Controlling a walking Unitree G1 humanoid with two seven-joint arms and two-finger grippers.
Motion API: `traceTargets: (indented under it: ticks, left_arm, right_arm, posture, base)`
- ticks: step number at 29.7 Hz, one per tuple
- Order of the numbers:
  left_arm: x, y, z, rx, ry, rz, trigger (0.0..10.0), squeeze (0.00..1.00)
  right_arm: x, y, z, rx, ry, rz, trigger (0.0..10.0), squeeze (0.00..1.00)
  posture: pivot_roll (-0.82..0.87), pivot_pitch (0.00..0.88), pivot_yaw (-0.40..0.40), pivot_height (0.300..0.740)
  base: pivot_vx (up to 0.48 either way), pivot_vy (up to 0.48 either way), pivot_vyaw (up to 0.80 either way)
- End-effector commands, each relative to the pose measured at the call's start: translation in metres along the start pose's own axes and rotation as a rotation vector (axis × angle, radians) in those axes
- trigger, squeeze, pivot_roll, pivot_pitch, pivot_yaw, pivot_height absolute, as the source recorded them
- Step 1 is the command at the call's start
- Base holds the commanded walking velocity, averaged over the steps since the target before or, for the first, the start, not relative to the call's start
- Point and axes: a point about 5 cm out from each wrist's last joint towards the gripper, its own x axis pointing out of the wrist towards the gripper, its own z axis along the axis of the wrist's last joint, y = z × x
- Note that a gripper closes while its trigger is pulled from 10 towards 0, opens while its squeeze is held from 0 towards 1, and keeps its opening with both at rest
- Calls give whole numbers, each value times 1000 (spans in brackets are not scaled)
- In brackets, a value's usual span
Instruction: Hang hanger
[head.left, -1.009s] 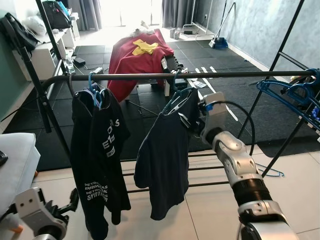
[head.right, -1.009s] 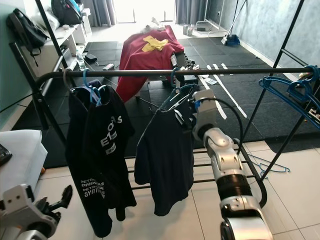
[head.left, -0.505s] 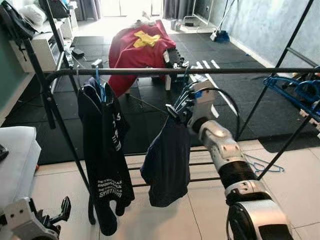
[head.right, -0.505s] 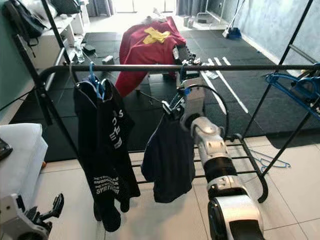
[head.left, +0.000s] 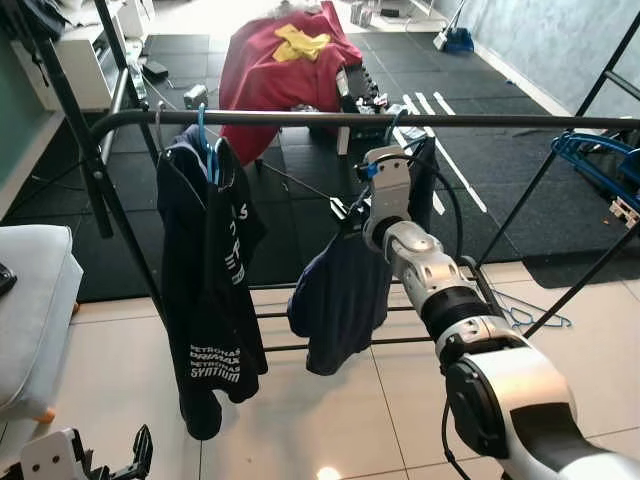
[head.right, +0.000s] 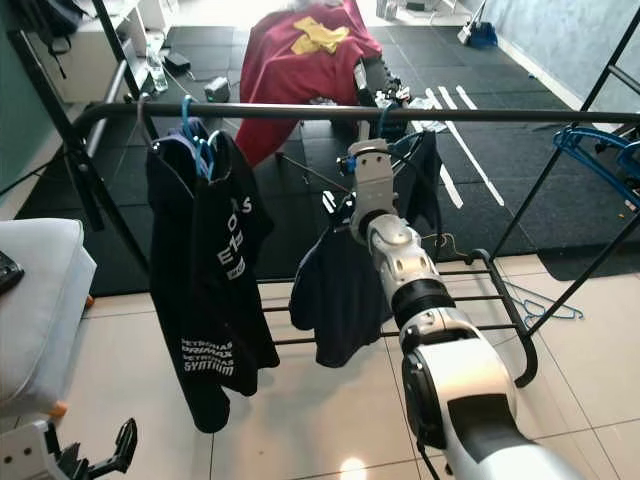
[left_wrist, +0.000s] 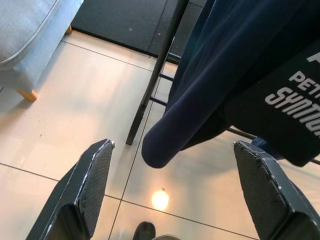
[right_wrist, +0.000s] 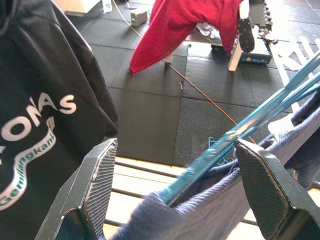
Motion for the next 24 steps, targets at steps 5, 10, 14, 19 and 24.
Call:
traceTargets:
  ticks: [5, 10, 14, 19, 24]
  left_arm:
    - [-4, 0, 0, 6, -11, 6, 10000, 0]
    - [-4, -1, 0, 8, -12, 3, 10000, 0]
    - [-1, -3, 0, 11, -16, -4, 10000, 0]
    - [1, -4, 1, 16, -20, -8, 10000, 0]
    - [6, -5, 2, 26, -25, -16, 10000, 0]
  right_arm:
    - [-1, -13, -6, -71, 55, -98, 8824, 0]
    - [-2, -20, -6, -79, 62, -137, 3294, 0]
    - [-3, -33, 4, -95, 34, -194, 0, 0]
    - [-3, -41, 17, -121, -11, -223, 0, 0]
    - [-7, -55, 30, -196, -56, -253, 0, 0]
  posture:
    - [4, 182, -53, 740]
    - [3, 179, -53, 740]
    - [-7, 169, -53, 740]
    - [-16, 160, -50, 740]
    - [-30, 144, -47, 740]
  base:
    - [0, 0, 0]
    - [0, 0, 0]
    - [0, 0, 0]
    - [0, 0, 0]
    - [0, 0, 0]
